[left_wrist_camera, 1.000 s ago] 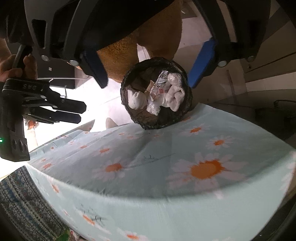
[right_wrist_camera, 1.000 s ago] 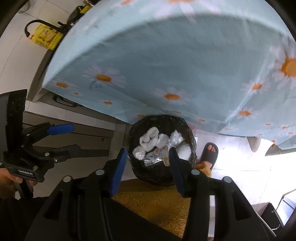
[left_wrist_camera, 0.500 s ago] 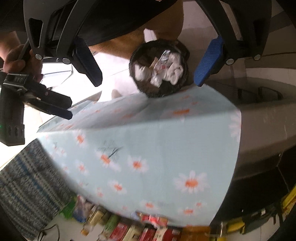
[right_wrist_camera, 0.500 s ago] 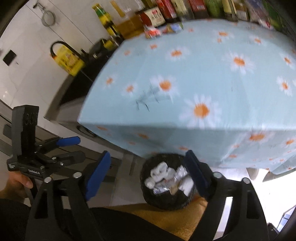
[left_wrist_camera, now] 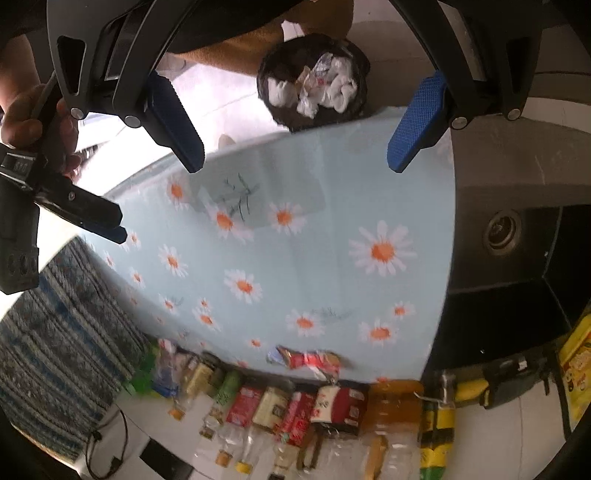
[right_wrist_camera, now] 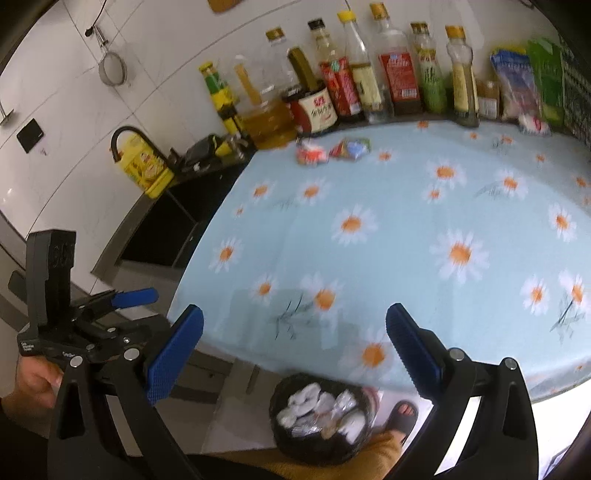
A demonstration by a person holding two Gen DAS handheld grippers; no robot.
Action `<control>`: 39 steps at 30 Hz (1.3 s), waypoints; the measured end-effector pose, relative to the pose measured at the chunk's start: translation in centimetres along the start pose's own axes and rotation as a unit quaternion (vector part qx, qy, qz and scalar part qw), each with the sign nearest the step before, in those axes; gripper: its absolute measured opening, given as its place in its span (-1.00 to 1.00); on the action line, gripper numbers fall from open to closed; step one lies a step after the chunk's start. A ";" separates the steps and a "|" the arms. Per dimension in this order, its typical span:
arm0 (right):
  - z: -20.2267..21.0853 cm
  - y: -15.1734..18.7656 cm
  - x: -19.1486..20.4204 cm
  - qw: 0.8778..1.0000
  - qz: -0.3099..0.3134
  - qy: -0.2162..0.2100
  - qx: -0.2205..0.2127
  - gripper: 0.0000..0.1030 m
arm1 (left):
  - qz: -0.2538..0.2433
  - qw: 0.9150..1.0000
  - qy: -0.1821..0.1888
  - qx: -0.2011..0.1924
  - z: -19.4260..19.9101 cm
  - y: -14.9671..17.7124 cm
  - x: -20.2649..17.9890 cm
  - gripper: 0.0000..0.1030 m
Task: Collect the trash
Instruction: 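Raise both tools back over the table toward the last wrappers, then grasp the red-and-green snack packet with the right tool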
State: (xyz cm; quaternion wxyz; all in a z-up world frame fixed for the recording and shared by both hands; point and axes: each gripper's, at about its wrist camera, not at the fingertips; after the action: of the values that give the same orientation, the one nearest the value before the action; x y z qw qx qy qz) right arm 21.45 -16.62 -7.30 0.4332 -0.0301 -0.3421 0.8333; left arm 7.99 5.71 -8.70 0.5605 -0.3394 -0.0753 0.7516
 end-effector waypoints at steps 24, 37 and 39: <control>-15.6 -18.0 -4.5 0.990 0.130 -0.034 0.044 0.90 | 0.059 0.994 -0.065 -0.066 -1.7 -6.2 -3.8 0.87; -25.2 -20.5 -2.6 0.969 0.221 -0.023 0.106 0.77 | 0.106 0.986 -0.109 -0.070 -3.1 -6.7 -4.1 0.87; -25.6 -20.5 -2.5 0.967 0.228 -0.025 0.109 0.66 | 0.108 0.986 -0.115 -0.063 -3.5 -6.9 -4.1 0.87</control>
State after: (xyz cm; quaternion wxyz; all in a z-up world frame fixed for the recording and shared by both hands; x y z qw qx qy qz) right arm 46.29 3.41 -15.25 0.2234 -0.0394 -0.2436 0.9430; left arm 16.08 3.62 -6.25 0.4412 -0.2921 -0.1495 0.8353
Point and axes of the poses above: each gripper's, at about its wrist camera, not at the fingertips, and z roughly against the way its jaws point, x to its left, y to its underside, and after that the axes turned 10 degrees about y, right-handed
